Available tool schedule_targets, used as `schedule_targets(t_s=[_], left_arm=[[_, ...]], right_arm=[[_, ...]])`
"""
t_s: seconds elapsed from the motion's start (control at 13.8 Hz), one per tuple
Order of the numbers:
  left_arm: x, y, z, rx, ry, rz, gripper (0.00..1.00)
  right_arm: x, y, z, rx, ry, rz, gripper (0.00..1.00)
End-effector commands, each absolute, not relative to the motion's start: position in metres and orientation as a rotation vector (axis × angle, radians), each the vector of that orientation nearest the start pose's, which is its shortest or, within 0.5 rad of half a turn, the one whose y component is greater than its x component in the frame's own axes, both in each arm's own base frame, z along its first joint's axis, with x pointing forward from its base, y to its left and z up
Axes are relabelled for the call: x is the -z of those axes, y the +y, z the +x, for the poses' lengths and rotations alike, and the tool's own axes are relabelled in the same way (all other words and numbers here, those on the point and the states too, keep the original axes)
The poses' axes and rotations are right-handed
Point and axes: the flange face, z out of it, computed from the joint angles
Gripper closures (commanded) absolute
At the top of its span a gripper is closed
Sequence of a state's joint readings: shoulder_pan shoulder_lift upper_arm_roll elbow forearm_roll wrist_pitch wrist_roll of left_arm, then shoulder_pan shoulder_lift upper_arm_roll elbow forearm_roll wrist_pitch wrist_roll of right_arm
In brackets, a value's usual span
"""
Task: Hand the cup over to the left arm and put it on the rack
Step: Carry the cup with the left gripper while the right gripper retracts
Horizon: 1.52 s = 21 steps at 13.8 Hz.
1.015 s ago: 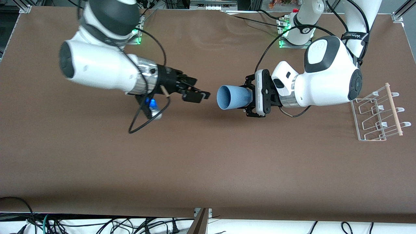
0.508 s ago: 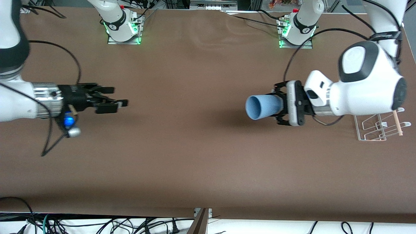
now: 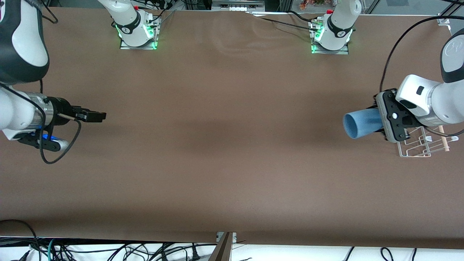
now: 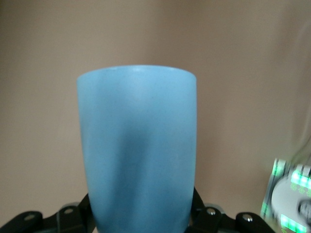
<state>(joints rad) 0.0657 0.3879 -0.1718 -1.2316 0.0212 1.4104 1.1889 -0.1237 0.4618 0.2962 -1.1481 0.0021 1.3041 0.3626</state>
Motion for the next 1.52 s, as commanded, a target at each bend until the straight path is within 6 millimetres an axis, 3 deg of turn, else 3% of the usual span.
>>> schedule_targets(t_s=[0.0,0.15,0.29,0.44,0.65,0.8,1.02,1.16,1.31,1.45], left_arm=[[-0.545,-0.024,0.645,-0.429,1.822,-2.46,0.94],[-0.537,-0.006,0.644,-0.611,1.72,-2.331,0.91],[-0.526,0.012,0.645,-0.752,1.638,-2.229,0.91],[-0.495,0.032,0.65,-0.927,1.561,-2.093,0.91],[-0.49,0.082,0.653,-0.993,1.45,-2.024,0.91],[-0.464,0.129,0.659,-1.057,1.389,-2.012,0.91],[-0.406,0.16,0.68,-1.127,1.387,-1.851,0.91],[-0.373,0.157,0.684,-1.172,1.434,-1.814,0.93],[-0.348,0.125,0.681,-1.207,1.496,-1.742,0.93],[-0.344,0.121,0.682,-1.211,1.504,-1.724,0.93]], right_arm=[[-0.536,0.066,0.583,-0.312,0.169,-3.138,0.03],[-0.52,0.069,0.551,-0.195,0.085,-3.158,0.03],[-0.522,0.069,0.556,-0.18,0.077,-3.153,0.03],[-0.528,0.052,0.56,-0.159,0.072,-3.15,0.02],[-0.538,0.027,0.562,-0.156,-0.055,-3.144,0.02],[-0.537,0.024,0.564,-0.161,-0.087,-3.143,0.02],[-0.537,0.026,0.568,-0.158,-0.085,-3.14,0.01],[-0.543,0.026,0.571,-0.136,-0.086,-3.138,0.01],[-0.543,0.026,0.571,-0.136,-0.087,-3.14,0.01],[-0.54,0.024,0.572,-0.143,-0.082,-3.138,0.01]])
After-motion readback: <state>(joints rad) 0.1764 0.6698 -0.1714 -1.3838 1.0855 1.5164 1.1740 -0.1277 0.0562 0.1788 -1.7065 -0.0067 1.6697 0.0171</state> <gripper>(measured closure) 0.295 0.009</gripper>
